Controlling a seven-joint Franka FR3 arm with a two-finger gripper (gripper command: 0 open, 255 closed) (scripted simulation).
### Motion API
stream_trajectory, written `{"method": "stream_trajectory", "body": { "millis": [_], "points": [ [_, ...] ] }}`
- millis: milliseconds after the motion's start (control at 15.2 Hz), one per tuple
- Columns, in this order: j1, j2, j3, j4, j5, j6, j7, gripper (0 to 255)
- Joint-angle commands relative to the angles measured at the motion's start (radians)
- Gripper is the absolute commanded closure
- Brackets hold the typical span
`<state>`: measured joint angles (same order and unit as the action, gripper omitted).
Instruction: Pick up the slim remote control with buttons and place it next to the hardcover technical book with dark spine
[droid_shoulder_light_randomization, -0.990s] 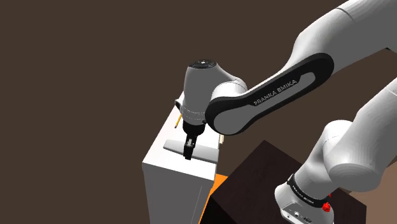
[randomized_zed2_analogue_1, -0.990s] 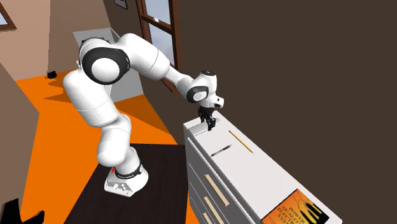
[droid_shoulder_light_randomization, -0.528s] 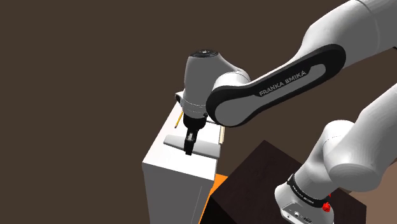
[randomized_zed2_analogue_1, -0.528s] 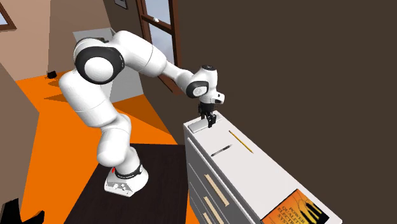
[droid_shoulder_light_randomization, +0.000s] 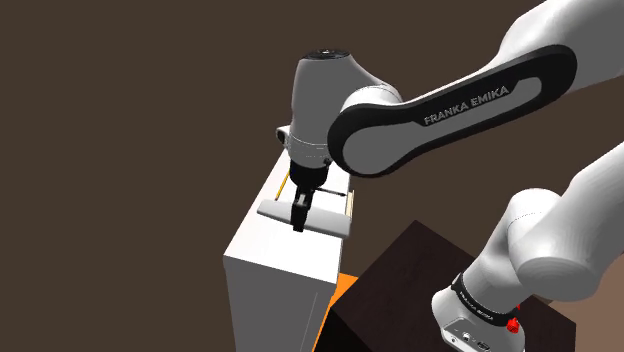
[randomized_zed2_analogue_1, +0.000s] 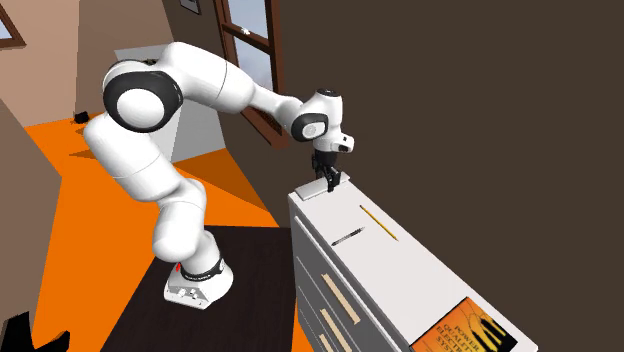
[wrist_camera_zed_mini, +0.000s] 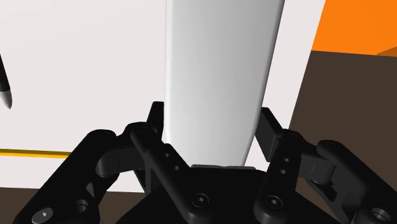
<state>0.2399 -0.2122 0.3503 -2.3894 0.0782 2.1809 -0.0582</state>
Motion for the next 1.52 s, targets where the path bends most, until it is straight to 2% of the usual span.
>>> {"method": "stream_trajectory", "body": {
  "millis": [0, 132, 792, 1452],
  "points": [
    [0.001, -0.016, -0.003, 0.015, 0.004, -0.031, -0.004, 255],
    [0.001, -0.027, -0.005, 0.028, 0.007, -0.055, -0.006, 255],
    [-0.114, -0.013, -0.167, 0.033, -0.042, -0.051, -0.252, 255],
    [-0.226, 0.101, -0.31, 0.153, -0.086, -0.058, -0.48, 255]
  ]
}}
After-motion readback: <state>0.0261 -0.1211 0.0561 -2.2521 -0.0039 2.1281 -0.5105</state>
